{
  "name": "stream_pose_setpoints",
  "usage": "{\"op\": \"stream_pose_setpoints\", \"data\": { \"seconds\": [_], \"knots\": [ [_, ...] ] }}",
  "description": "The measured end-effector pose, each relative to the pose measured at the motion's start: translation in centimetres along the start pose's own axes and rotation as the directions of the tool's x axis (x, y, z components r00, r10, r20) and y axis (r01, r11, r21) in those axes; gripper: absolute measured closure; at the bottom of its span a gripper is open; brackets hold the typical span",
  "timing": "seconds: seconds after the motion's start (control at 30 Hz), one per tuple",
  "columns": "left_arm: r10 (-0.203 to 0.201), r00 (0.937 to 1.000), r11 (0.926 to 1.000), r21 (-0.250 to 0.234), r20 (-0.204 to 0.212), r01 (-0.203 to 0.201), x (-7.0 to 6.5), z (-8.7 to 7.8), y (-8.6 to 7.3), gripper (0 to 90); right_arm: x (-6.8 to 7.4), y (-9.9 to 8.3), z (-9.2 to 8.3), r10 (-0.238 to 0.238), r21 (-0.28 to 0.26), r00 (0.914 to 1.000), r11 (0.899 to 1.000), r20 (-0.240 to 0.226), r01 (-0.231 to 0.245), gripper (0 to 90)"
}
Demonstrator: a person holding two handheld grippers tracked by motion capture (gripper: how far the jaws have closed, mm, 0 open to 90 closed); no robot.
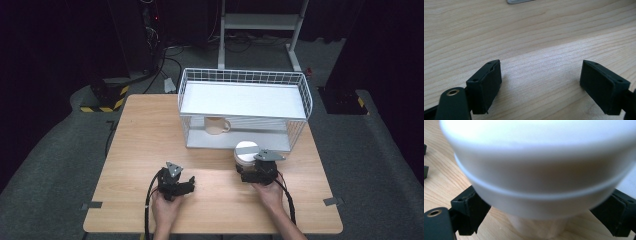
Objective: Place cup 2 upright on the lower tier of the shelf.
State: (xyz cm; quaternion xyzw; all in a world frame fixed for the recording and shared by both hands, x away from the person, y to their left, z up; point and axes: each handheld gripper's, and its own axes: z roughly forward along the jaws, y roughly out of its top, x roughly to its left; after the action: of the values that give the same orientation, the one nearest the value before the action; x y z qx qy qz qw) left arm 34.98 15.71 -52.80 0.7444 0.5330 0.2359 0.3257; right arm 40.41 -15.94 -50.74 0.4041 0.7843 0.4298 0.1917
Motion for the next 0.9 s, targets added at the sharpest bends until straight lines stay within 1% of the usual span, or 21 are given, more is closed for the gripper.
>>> {"op": "stream_pose_setpoints", "data": {
  "seconds": [0.03,0.1,0.2,0.23,0.3,0.33,0.4,0.5,0.57,0.63,0.67,0.77,0.83,0.9],
  "knots": [
    [0.000,1.0000,1.0000,0.000,0.000,0.000,0.00,0.00,0.00,18.0,0.11,0.05,0.07,0.009,-0.001,1.0000,1.000,0.002,-0.009,8.8],
    [0.000,1.0000,1.0000,0.000,0.000,0.000,0.00,0.00,0.00,18.0,0.16,0.24,0.26,-0.004,-0.001,1.0000,1.000,0.001,0.004,8.8],
    [0.000,1.0000,1.0000,0.000,0.000,0.000,0.00,0.00,0.00,18.0,0.30,0.46,0.54,-0.009,-0.001,0.9999,1.000,0.004,0.009,8.8],
    [0.000,1.0000,1.0000,0.000,0.000,0.000,0.00,0.00,0.00,18.0,0.38,0.47,0.60,0.002,0.001,1.0000,1.000,0.007,-0.002,8.9],
    [0.000,1.0000,1.0000,0.000,0.000,0.000,0.00,0.00,0.00,18.0,0.39,0.51,0.76,0.002,-0.002,0.9999,1.000,0.010,-0.002,9.2],
    [0.000,1.0000,1.0000,0.000,0.000,0.000,0.00,0.00,0.00,18.0,0.39,0.53,0.85,-0.005,-0.001,0.9999,1.000,0.015,0.005,10.3],
    [0.000,1.0000,1.0000,0.000,0.000,0.000,0.00,0.00,0.00,18.0,0.52,0.50,0.91,0.000,0.007,0.9996,1.000,0.027,0.000,13.3],
    [0.000,1.0000,1.0000,0.000,0.000,0.000,0.00,0.00,0.00,18.0,0.53,0.49,0.97,-0.013,0.014,0.9990,1.000,0.043,0.013,15.6],
    [0.000,1.0000,1.0000,0.000,0.000,0.000,0.00,0.00,0.00,18.0,0.49,0.44,0.91,-0.017,0.011,0.9991,1.000,0.038,0.016,17.8],
    [0.000,1.0000,1.0000,0.000,0.000,0.000,0.00,0.00,0.00,18.0,0.53,0.42,0.90,-0.026,0.010,0.9988,1.000,0.040,0.026,18.2],
    [0.000,1.0000,1.0000,0.000,0.000,0.000,0.00,0.00,0.00,18.0,0.56,0.42,0.89,-0.022,0.012,0.9989,1.000,0.040,0.022,18.3],
    [0.000,1.0000,1.0000,0.000,0.000,0.000,0.00,0.00,0.00,18.0,0.53,0.44,0.88,-0.030,0.012,0.9987,0.999,0.040,0.030,18.5],
    [0.000,1.0000,1.0000,0.000,0.000,0.000,0.00,0.00,0.00,18.0,0.58,0.45,0.84,-0.025,0.015,0.9988,1.000,0.042,0.024,18.5],
    [0.000,1.0000,1.0000,0.000,0.000,0.000,0.00,0.00,0.00,18.0,0.54,0.44,0.83,-0.032,0.013,0.9986,0.999,0.041,0.031,18.6]
  ]
}}
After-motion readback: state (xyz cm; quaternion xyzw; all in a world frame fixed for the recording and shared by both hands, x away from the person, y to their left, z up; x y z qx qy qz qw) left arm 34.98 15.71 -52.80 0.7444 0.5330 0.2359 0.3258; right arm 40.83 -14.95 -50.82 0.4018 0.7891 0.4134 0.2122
